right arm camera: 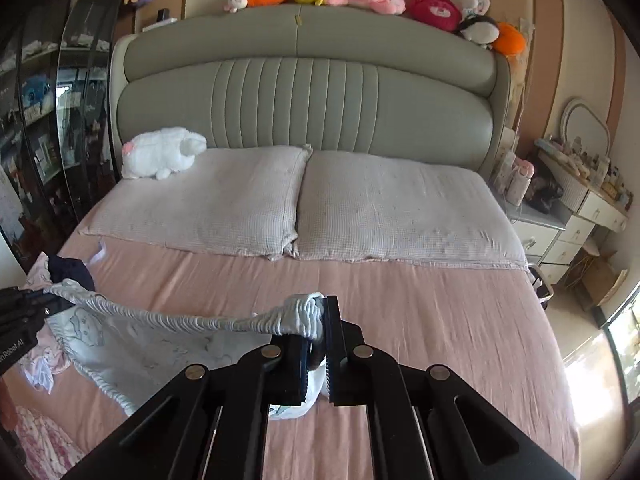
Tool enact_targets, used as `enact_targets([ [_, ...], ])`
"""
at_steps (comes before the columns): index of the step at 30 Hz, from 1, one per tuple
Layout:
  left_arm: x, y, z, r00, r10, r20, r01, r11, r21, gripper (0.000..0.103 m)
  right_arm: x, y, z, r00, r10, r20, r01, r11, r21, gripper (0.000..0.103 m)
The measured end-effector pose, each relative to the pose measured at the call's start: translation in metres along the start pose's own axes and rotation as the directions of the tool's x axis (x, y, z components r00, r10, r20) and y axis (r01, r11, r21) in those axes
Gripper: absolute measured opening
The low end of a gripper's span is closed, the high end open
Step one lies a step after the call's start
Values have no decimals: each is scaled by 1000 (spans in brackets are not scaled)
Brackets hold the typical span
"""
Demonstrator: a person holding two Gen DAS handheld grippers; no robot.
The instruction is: Fold clothes
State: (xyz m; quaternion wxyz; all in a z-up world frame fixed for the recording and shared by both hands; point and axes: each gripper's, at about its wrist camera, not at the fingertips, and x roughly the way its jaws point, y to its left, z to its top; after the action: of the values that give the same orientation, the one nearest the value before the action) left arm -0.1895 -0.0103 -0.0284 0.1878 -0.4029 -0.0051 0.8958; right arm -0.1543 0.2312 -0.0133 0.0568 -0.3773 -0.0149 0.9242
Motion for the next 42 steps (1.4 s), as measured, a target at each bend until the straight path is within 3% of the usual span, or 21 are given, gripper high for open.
enact_targets([
  [3, -11, -2, 43, 997, 13, 73, -14, 1000, 7, 4, 24, -12, 38, 999, 41, -22, -40, 999, 36, 3],
  [6, -66, -15, 88, 970, 39, 239, -53, 997, 52, 4, -22, -10, 97, 989, 19, 148, -20, 1000, 7, 3],
  [9, -122, -20, 113, 930, 38, 365, -70, 995, 73, 4, -97, -6, 140, 939, -5, 345, 13, 1000, -22, 3],
  [11, -141, -16, 103, 924, 25, 382, -56, 996, 72, 4, -130, -5, 144, 910, -3, 415, 23, 999, -43, 3],
  [13, -138, -12, 74, 941, 8, 338, -31, 997, 65, 4, -141, -5, 126, 914, 14, 406, 10, 998, -56, 4],
  [15, -110, -5, 26, 972, 3, 234, -13, 999, 43, 4, -126, -6, 87, 944, 51, 327, -37, 998, -50, 4],
  [17, -54, 6, -31, 998, -2, 57, 2, 1000, -1, 4, -82, -3, 27, 983, 76, 169, -71, 997, -38, 4],
  [18, -25, 12, -61, 999, -9, -37, 8, 1000, -27, 4, -55, -1, -6, 994, 83, 76, -82, 996, -25, 4],
  [20, 35, 22, -117, 978, 27, -208, -37, 998, -45, 4, -1, 4, -72, 989, 100, -110, -100, 995, 3, 4],
  [23, 98, 28, -178, 924, 58, -377, -78, 996, -39, 4, 79, 17, -161, 935, 96, -341, -89, 995, 36, 4],
  [24, 109, 28, -190, 913, 58, -404, -81, 996, -39, 4, 100, 23, -185, 913, 82, -400, -76, 997, 31, 4],
  [27, 119, 26, -205, 897, 95, -431, -115, 993, -20, 4, 115, 31, -194, 878, 105, -466, -93, 994, 49, 6],
  [28, 118, 26, -205, 897, 94, -433, -115, 993, -22, 4, 112, 33, -190, 889, 79, -451, -75, 997, 27, 8],
  [29, 117, 26, -205, 896, 95, -434, -116, 993, -21, 4, 114, 34, -190, 882, 57, -468, -58, 998, 13, 9],
  [31, 116, 28, -203, 890, 97, -446, -115, 993, -14, 5, 124, 34, -198, 841, 71, -537, -66, 997, 29, 11],
  [32, 116, 29, -204, 883, 99, -459, -115, 993, -7, 6, 127, 33, -201, 827, 73, -557, -64, 997, 35, 15],
  [34, 115, 30, -205, 870, 106, -481, -119, 993, 5, 11, 130, 34, -206, 816, 53, -575, -51, 999, 20, 38],
  [36, 113, 32, -208, 861, 111, -497, -122, 992, 10, 17, 125, 32, -206, 824, 34, -566, -31, 999, 15, 55],
  [37, 113, 33, -210, 858, 103, -503, -115, 993, 6, 27, 122, 32, -206, 831, 22, -556, -18, 1000, 12, 58],
  [39, 111, 34, -212, 858, 81, -507, -99, 995, -8, 59, 112, 30, -200, 860, -19, -510, 22, 1000, -1, 59],
  [42, 102, 42, -201, 881, 52, -470, -85, 995, -49, 63, 98, 31, -196, 887, -35, -460, 33, 999, -13, 59],
])
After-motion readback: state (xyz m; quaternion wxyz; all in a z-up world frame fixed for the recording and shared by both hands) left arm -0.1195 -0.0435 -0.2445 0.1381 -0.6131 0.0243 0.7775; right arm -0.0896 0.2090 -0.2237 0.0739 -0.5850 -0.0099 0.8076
